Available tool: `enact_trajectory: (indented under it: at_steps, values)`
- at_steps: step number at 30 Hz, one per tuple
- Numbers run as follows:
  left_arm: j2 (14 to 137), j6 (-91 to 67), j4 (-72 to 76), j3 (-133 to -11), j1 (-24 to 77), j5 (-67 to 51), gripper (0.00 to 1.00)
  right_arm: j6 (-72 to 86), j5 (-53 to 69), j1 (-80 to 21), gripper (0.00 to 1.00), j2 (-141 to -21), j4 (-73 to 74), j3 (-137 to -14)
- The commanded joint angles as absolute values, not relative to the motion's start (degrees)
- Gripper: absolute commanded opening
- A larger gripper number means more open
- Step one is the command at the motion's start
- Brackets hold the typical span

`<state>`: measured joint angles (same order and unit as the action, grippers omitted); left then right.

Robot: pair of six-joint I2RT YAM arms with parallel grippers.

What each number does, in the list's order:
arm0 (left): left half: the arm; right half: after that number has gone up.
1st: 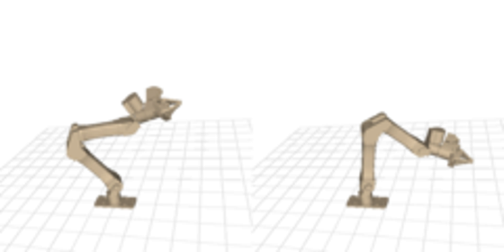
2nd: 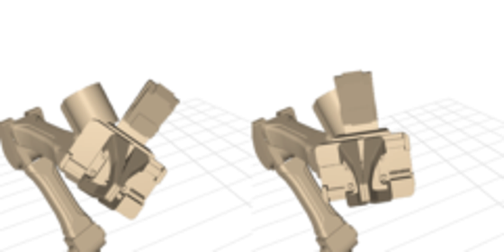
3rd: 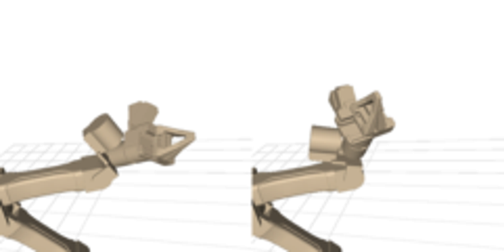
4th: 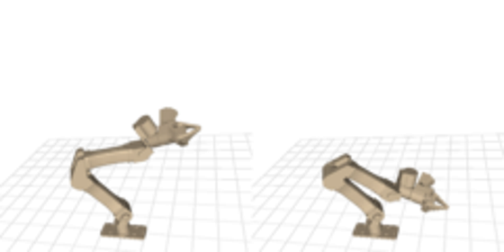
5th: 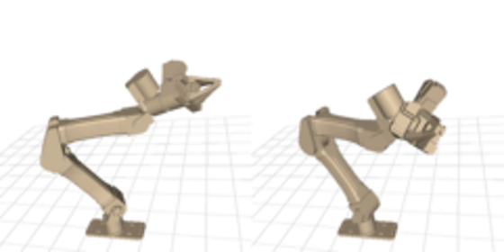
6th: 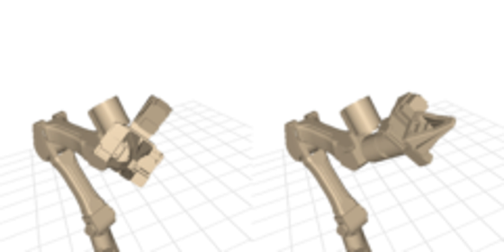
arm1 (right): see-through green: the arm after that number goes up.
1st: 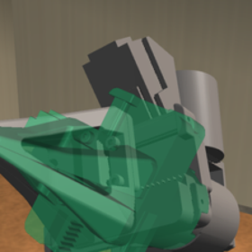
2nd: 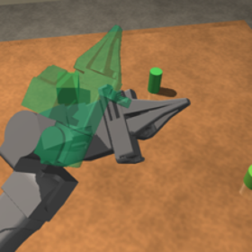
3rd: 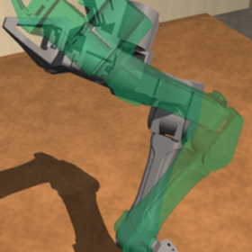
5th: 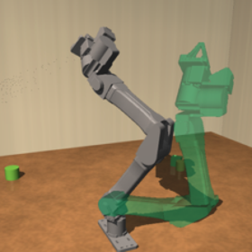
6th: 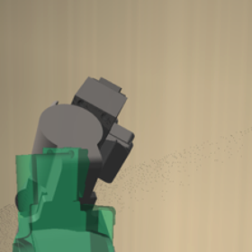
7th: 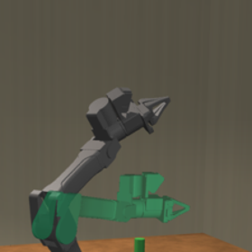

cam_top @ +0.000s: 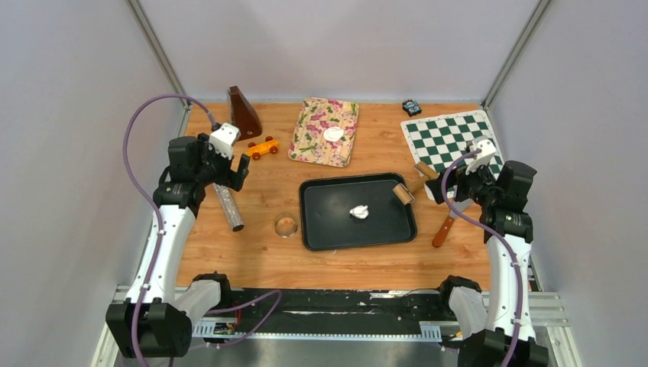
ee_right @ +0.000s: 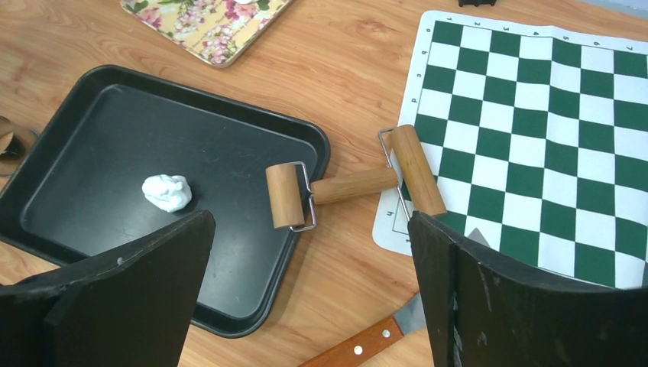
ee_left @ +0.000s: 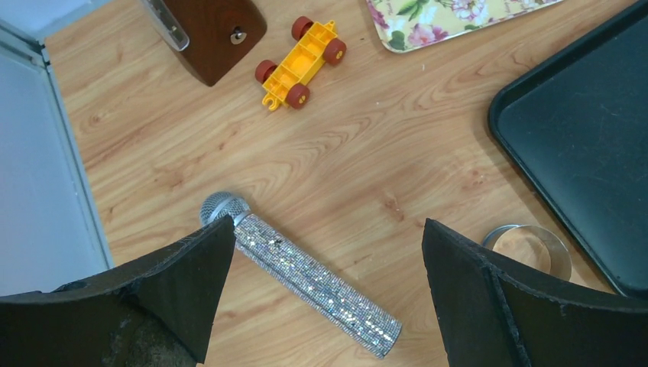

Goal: Roll out the dumpling wrappers from the dough

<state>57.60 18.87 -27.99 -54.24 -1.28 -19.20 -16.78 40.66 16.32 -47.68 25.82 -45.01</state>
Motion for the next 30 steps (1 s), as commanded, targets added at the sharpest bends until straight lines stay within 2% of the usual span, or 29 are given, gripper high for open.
enact_trajectory:
  at_steps: [1,8,12,16,20,25,28,30]
  values:
    - [59.0,16.3,-25.2,-56.8,-1.4,-19.2,1.00,-19.6,39.8,16.0,1.00,-47.8,20.3,-44.3]
    - [58.1,18.2,-24.1,-53.7,-0.9,-21.5,1.00,-25.0,48.1,15.3,1.00,-47.7,20.5,-41.4]
    - [59.6,21.7,-27.6,-55.8,-0.9,-21.9,1.00,-31.2,40.5,8.6,1.00,-50.1,21.0,-41.8]
    - [59.9,24.1,-30.7,-56.9,-1.0,-20.5,1.00,-34.9,33.6,6.2,0.99,-54.8,21.7,-43.8]
    - [58.0,23.0,-29.5,-53.5,-0.9,-20.3,1.00,-38.3,34.0,6.0,0.93,-59.3,22.7,-46.2]
    - [56.0,22.3,-27.8,-49.9,-0.9,-23.0,1.00,-54.9,31.7,5.2,0.89,-62.9,25.4,-48.0]
    - [56.1,22.5,-27.7,-49.4,-0.9,-22.4,1.00,-68.8,32.9,5.1,0.76,-65.8,30.2,-49.6]
    - [56.3,22.5,-27.5,-49.2,-0.9,-22.7,1.00,-73.0,32.0,4.6,0.76,-68.0,31.7,-51.3]
